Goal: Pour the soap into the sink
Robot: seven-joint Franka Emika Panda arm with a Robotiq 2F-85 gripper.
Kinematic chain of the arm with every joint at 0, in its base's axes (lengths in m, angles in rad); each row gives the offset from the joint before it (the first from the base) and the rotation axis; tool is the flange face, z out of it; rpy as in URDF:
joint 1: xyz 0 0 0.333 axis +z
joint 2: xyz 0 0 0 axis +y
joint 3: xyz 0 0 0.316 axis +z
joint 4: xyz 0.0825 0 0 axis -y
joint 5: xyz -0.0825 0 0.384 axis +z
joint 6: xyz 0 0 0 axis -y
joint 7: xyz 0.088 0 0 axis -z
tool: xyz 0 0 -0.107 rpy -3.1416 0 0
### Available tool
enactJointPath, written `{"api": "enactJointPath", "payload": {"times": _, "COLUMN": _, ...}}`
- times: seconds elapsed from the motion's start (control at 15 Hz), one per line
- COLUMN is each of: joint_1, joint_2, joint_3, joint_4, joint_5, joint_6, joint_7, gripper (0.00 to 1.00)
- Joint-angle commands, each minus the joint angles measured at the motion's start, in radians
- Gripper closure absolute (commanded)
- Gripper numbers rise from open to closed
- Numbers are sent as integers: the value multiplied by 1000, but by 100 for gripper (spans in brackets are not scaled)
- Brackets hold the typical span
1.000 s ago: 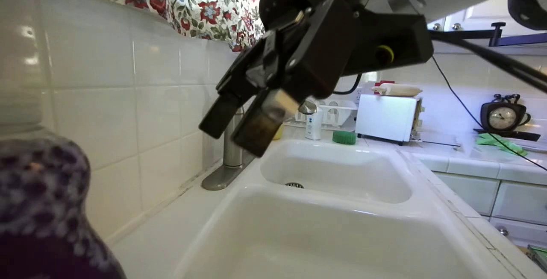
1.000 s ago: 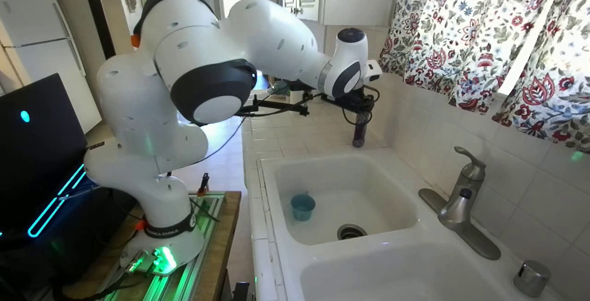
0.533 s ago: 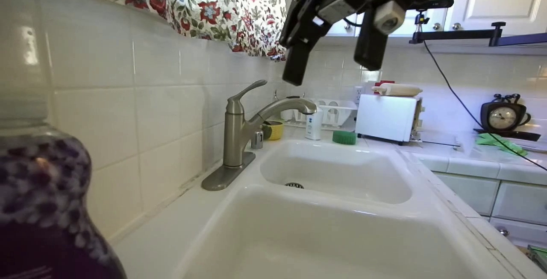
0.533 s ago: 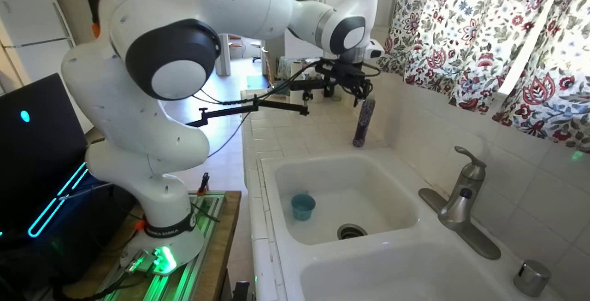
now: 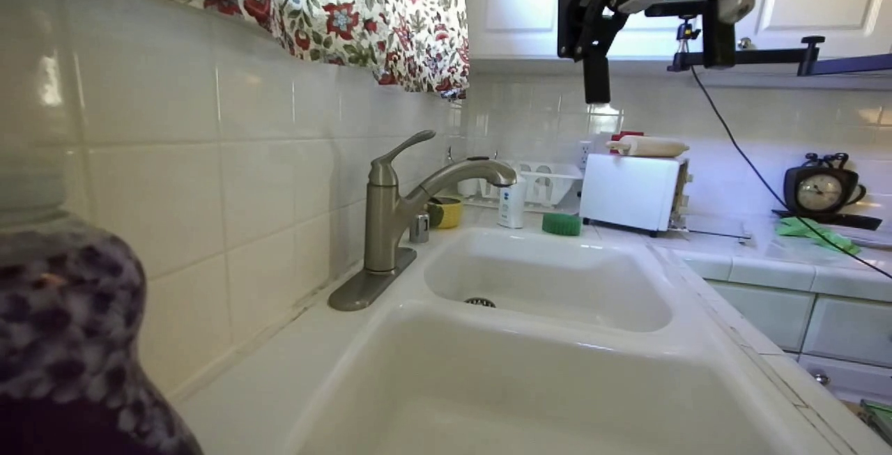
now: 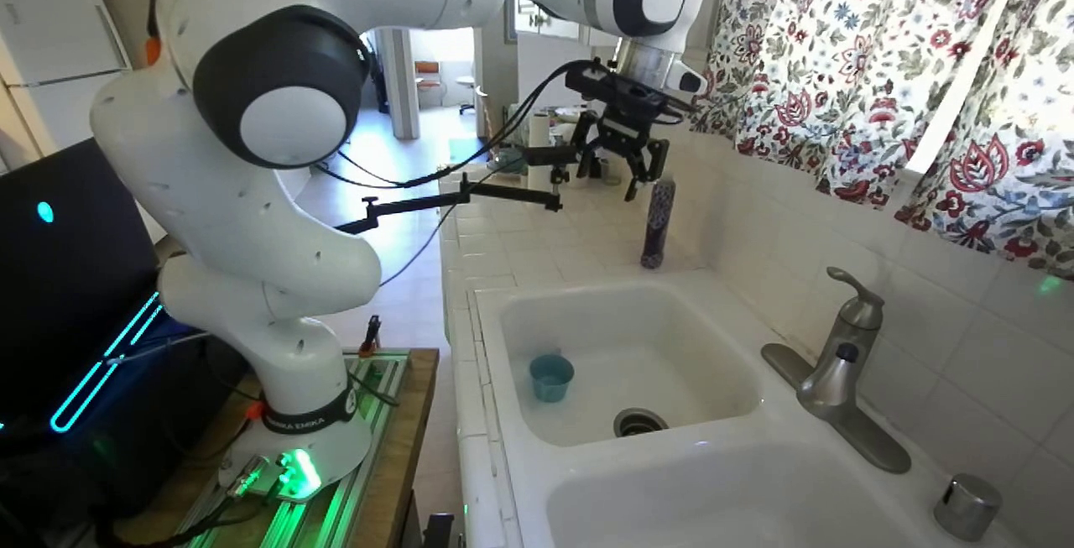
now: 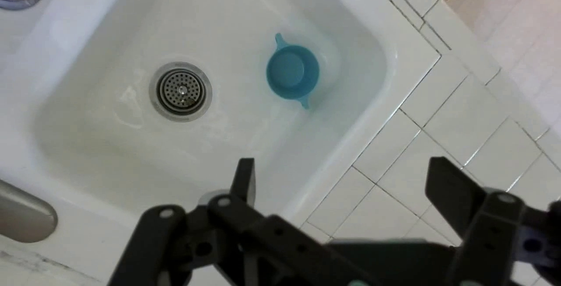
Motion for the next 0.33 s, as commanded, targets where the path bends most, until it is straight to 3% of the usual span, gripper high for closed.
{"api": "enactJointPath", "payload": {"times": 0.0, "joint_1": 8, "joint_2": 1, "joint_3": -5, "joint_4": 4, "joint_5": -2, "joint_6": -8, "joint_7": 2, "gripper": 0}}
{"api": "enactJointPath", "payload": {"times": 0.27, "joint_1": 10, "joint_2": -2, "joint_3": -6, "joint_4": 5, "joint_5": -3, "joint_6": -13, "joint_7": 4, "gripper": 0}}
